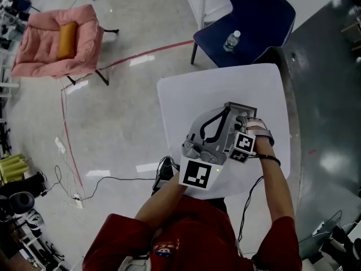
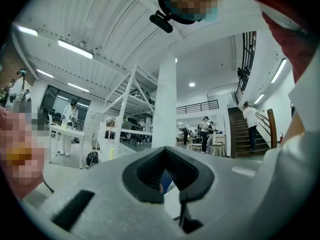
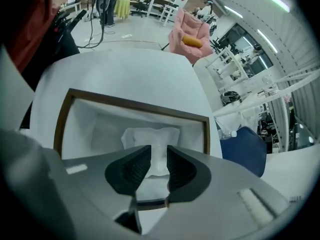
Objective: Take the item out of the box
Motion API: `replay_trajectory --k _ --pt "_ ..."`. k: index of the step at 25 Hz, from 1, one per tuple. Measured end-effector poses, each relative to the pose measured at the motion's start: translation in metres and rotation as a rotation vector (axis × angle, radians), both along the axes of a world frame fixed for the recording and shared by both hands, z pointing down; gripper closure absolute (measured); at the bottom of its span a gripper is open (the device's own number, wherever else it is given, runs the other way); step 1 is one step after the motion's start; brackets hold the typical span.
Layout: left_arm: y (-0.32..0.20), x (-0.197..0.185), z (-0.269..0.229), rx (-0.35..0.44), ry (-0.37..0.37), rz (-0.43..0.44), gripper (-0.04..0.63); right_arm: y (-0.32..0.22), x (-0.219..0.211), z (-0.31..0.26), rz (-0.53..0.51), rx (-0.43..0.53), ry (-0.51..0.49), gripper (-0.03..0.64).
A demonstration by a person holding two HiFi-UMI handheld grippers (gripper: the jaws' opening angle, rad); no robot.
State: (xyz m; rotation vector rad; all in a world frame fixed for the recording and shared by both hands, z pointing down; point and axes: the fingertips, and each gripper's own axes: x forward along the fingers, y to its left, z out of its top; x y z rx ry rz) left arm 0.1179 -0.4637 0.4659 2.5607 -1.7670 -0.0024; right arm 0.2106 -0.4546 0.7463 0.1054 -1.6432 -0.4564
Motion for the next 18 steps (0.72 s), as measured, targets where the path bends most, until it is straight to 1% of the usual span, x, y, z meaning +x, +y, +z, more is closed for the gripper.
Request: replay_trajectory --k 4,6,8,12,13,16,18 --pt "-0.004 -0.007 0.005 -0.005 0.017 -0.012 0.594 -0.002 0.0 0.006 -0.017 -0.038 0.063 0.515" --pt "-0.006 -0.011 0.006 -0.011 0.021 -0.017 0.594 -0.005 0.003 0.014 -0.037 -0.027 0.096 0.517" --pt "-0.006 -0.015 0.007 -0.016 0.026 -0.022 0.594 -0.004 0.007 0.017 -0.052 -0.039 0.149 0.518" --pt "-0.007 -0.018 0.009 -0.018 0.03 -0.027 0.594 -0.006 0.01 0.023 -0.063 -0.04 0.207 0.523" --pt "-0.008 -0.018 0.009 -0.017 0.03 -0.027 0.594 -0.007 0.011 0.023 -0.064 -0.039 0.216 0.527" --pt "-0.01 -0.02 0.011 -0.018 0.029 -0.026 0.594 -0.01 0.001 0.032 -0.082 -0.008 0.186 0.547" --pt "-0.01 -0.021 0.011 -0.017 0.025 -0.025 0.594 -0.008 0.002 0.034 -0.105 -0.005 0.217 0.561"
